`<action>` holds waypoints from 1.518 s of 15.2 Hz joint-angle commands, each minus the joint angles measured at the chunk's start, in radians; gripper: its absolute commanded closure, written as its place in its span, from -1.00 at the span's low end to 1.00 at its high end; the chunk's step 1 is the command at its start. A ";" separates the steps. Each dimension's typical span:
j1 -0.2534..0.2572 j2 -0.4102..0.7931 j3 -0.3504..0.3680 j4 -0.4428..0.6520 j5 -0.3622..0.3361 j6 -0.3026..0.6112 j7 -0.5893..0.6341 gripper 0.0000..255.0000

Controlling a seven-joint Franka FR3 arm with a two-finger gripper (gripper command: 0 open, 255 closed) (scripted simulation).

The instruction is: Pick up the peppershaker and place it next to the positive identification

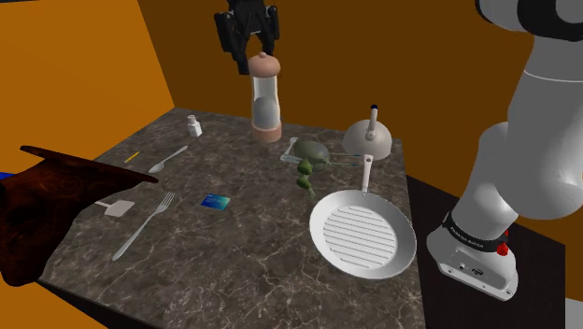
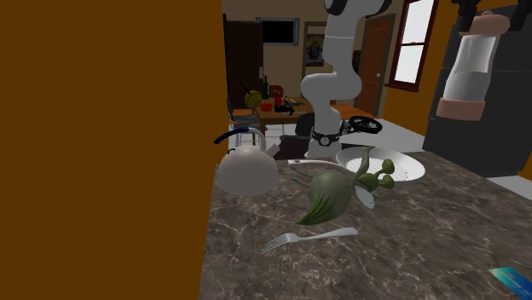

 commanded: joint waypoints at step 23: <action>0.036 -0.038 0.024 -0.349 0.006 0.313 0.057 1.00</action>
